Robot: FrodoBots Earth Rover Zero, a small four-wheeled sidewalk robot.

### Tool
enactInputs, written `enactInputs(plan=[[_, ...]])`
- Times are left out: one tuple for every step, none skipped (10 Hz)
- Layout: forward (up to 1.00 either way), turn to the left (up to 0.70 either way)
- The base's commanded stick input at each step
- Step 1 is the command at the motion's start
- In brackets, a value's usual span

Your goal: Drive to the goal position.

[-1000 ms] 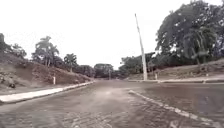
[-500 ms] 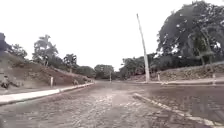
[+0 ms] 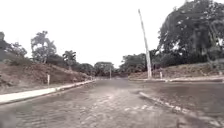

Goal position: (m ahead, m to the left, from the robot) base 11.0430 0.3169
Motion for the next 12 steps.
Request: enactInputs(plan=[[1.0,0.0],[1.0,0.0],[1.0,0.0],[1.0,0.0],[1.0,0.0],[1.0,0.0],[1.0,0.0],[1.0,0.0],[1.0,0.0],[1.0,0.0],[1.0,0.0],[1.0,0.0]])
